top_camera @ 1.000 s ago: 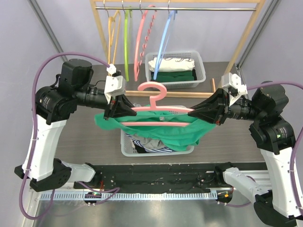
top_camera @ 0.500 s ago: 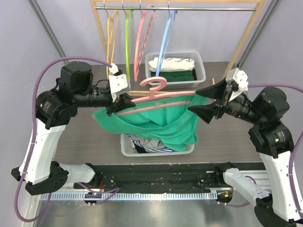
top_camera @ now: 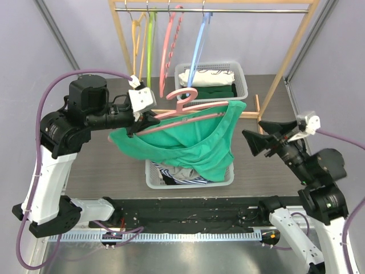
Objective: Remove the tank top from the hanger
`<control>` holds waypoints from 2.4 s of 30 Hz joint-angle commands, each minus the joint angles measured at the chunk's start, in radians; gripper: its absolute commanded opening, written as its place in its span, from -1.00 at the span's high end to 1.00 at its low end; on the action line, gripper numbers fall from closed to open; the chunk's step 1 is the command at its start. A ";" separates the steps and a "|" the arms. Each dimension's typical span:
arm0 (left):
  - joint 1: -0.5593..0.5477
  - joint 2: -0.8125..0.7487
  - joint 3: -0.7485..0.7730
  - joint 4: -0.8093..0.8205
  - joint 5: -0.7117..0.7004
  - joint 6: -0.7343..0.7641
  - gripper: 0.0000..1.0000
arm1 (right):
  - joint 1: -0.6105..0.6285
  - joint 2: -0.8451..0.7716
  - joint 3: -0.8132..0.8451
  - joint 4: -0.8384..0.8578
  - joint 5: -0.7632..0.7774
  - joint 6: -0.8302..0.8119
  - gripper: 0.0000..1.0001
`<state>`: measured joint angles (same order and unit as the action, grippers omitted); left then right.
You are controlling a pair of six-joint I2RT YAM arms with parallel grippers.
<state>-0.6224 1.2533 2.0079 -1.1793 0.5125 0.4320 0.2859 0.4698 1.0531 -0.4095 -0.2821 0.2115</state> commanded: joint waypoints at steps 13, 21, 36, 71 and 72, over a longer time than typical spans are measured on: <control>0.000 -0.029 0.035 0.041 0.069 -0.032 1.00 | -0.002 0.144 -0.200 0.388 -0.074 0.255 -0.34; 0.000 -0.035 0.015 0.041 0.061 -0.029 0.96 | -0.001 0.129 -0.189 0.379 -0.108 0.295 0.98; 0.000 -0.081 -0.043 0.014 0.014 0.011 0.92 | -0.001 0.150 -0.021 0.077 0.582 0.220 0.98; -0.043 0.120 0.088 -0.192 0.325 0.168 0.99 | -0.002 0.193 0.360 -0.271 -0.437 -0.380 -0.61; -0.046 0.120 0.091 -0.198 0.327 0.172 1.00 | -0.001 0.216 0.392 -0.303 -0.465 -0.389 -0.59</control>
<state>-0.6510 1.3903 2.0438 -1.3182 0.7483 0.5442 0.2859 0.5625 1.3552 -0.6292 -0.5426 -0.0978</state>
